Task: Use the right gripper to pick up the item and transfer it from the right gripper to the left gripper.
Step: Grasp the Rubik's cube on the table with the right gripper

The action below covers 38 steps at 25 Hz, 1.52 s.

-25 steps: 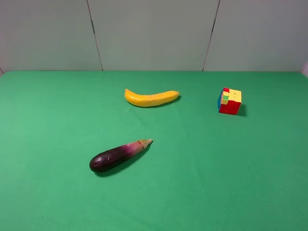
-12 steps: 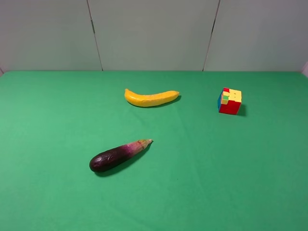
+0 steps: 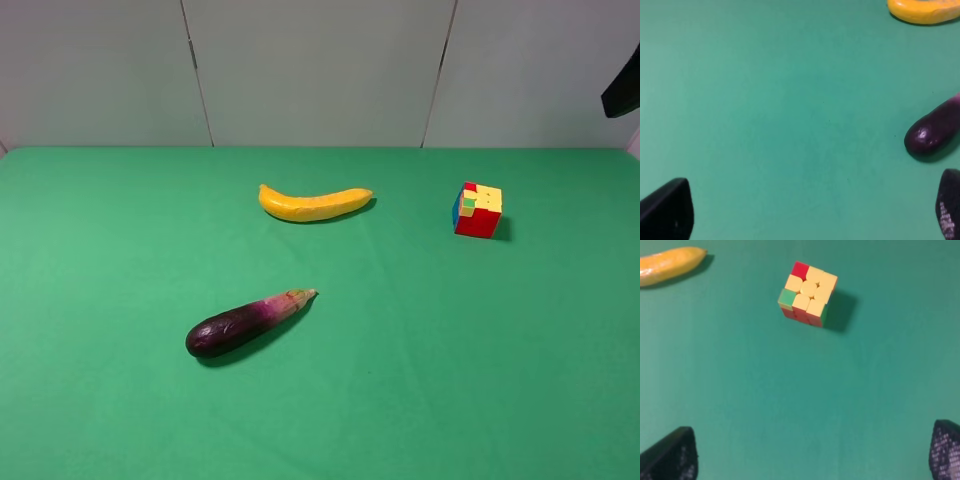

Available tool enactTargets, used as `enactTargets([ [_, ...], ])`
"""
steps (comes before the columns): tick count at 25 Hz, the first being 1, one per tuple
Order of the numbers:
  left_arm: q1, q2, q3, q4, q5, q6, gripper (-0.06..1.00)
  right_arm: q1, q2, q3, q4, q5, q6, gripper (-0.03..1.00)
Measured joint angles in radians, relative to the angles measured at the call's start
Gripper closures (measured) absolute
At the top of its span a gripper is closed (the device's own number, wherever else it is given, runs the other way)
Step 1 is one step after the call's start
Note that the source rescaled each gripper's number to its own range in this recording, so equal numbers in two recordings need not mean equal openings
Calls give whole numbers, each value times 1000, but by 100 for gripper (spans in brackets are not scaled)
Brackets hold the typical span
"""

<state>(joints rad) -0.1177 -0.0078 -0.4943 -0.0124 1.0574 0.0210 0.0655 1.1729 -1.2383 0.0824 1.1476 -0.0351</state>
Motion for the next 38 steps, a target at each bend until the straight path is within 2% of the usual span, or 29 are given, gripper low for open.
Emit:
enactTargets([
  [7,0,0,0,0,0,0,4,0,216,-123,0,38,35,-3],
  [14,0,0,0,0,0,0,4,1,407,-215,29,37,45,-3],
  [18,0,0,0,0,0,0,4,37,497,-257,32,35,45,-3],
  [24,0,0,0,0,1,0,4,108,636,-332,-42,10,81,-3],
  [30,0,0,0,0,1,0,4,110,748,-414,-59,-8,109,-3],
  [38,0,0,0,0,1,0,4,109,884,-442,-82,-15,142,-3],
])
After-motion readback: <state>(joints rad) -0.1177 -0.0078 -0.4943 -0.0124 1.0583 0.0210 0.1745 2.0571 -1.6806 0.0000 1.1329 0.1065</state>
